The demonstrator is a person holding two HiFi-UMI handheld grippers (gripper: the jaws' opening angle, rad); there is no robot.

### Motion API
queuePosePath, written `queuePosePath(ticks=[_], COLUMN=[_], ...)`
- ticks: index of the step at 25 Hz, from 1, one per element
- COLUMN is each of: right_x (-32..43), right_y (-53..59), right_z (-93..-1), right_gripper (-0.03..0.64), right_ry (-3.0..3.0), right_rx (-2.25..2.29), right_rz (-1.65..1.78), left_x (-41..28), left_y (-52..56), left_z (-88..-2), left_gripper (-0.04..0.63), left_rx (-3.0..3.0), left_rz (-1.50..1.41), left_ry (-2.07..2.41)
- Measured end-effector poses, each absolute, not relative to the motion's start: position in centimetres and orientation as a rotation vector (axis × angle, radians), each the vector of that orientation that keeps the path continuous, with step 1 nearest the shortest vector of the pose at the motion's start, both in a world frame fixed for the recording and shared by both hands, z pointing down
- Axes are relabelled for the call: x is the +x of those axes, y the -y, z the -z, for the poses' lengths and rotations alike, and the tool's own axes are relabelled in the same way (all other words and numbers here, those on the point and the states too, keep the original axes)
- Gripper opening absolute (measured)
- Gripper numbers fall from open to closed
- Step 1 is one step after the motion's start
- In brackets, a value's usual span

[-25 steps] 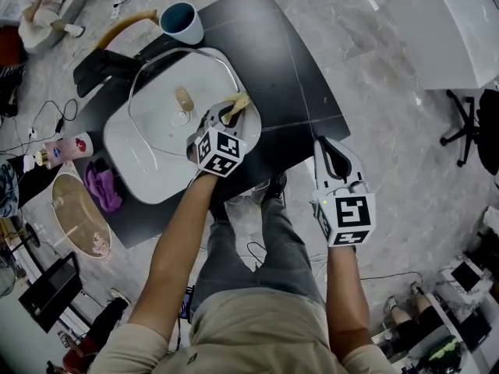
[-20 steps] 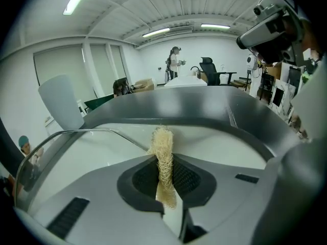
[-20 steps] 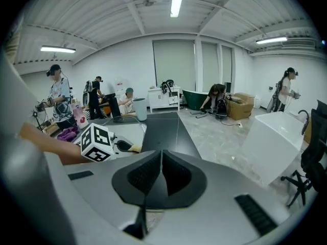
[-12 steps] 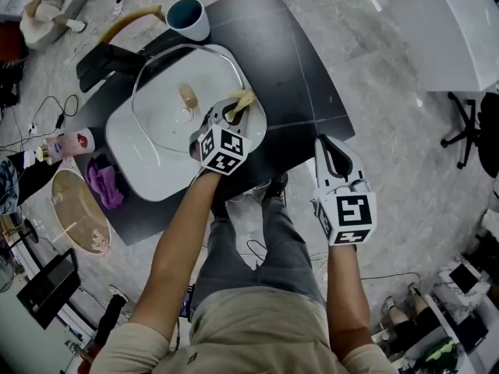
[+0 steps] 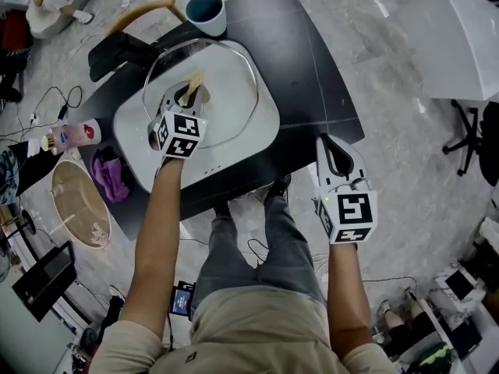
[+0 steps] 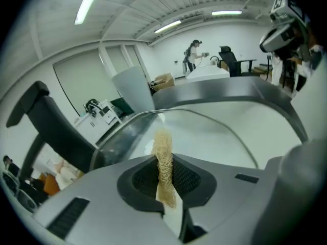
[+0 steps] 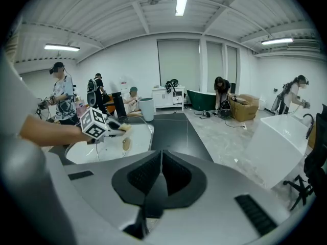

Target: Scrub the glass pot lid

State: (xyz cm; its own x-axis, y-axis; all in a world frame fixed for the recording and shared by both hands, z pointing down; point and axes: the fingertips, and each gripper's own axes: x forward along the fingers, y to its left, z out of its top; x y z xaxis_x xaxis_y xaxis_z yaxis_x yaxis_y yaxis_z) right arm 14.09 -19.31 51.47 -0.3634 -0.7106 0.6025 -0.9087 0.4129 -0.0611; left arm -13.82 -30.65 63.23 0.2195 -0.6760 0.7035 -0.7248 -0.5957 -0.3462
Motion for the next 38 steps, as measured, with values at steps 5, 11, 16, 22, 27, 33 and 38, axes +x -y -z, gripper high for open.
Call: queuePosePath(ticks=[5, 11, 16, 22, 27, 33, 38], right_x=[12.8, 12.0, 12.7, 13.3, 14.4, 15.2, 16.3], right_y=[19.3, 19.4, 19.1, 18.8, 18.4, 18.1, 17.9], right_z=[-51.5, -51.2, -51.6, -51.7, -52.4, -52.7, -52.5], right_gripper=[0.028, 0.028, 0.028, 0.028, 0.028, 0.028, 0.028], right_ry=[2.191, 2.201, 2.189, 2.186, 2.172, 2.165, 2.159], right_rx=[1.350, 1.340, 1.345, 1.355, 1.365, 1.380, 1.401], right_rz=[-0.532, -0.524, -0.527, -0.538, -0.549, -0.572, -0.570], left_x=[-21.2, -21.4, -21.4, -20.4, -15.7, -3.5, -0.8], left_y=[32.9, 32.3, 32.2, 31.9, 30.1, 24.4, 23.5], left_z=[-59.3, -59.0, -59.3, -60.4, -63.6, -68.3, -69.0], left_gripper=[0.044, 0.044, 0.044, 0.044, 0.046, 0.044, 0.044], left_rx=[2.319, 2.326, 2.315, 2.299, 2.344, 2.520, 2.504], left_rz=[-1.432, -1.447, -1.435, -1.413, -1.396, -1.463, -1.429], left_ry=[1.584, 1.592, 1.595, 1.563, 1.419, 1.020, 0.947])
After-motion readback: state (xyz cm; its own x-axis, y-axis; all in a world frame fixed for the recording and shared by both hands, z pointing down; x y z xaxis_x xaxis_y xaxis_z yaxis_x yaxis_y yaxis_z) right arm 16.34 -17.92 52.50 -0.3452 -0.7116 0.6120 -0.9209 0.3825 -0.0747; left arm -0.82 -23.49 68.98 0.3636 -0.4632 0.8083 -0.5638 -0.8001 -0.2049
